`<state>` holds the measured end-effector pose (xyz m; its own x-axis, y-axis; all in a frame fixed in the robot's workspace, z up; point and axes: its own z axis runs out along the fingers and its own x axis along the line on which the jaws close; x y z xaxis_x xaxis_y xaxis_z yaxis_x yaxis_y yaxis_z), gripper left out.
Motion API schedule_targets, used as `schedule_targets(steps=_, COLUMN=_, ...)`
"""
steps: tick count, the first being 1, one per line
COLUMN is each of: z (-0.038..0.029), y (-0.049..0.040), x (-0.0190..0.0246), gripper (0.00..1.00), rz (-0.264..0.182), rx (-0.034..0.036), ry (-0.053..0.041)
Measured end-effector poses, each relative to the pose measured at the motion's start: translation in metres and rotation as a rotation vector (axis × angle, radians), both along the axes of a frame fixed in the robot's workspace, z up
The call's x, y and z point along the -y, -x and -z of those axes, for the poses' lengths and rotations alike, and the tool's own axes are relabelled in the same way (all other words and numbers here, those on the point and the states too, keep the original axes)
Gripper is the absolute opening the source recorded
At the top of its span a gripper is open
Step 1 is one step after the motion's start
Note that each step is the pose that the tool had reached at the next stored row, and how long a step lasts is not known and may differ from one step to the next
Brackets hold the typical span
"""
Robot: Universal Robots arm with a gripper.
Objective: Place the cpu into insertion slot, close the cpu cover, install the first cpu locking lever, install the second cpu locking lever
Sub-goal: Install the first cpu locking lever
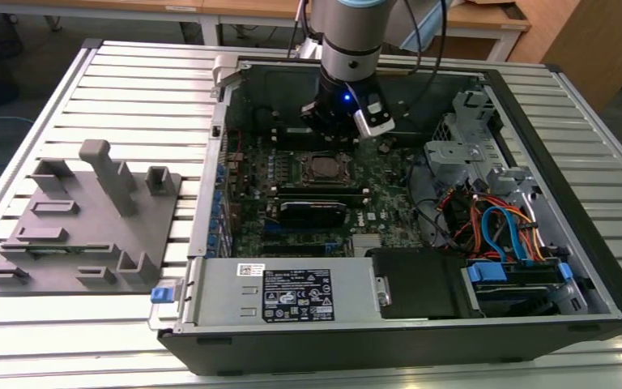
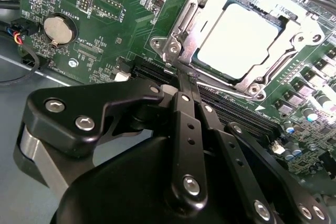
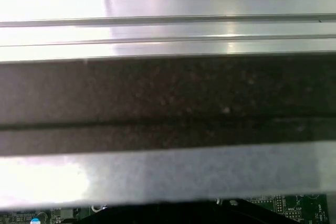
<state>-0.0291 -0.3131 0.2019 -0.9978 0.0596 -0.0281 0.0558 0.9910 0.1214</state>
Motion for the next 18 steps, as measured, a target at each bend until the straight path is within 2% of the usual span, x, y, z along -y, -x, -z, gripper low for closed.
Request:
schedule_targets(steps=8, z=0.002, y=0.0, x=0.0001, gripper=0.11, rz=0.0, rx=-0.0003, ry=0.0177)
schedule_targets(steps=18, z=0.0031, y=0.0, x=0.0001, gripper=0.11, rz=0.0, rx=-0.0003, ry=0.0217)
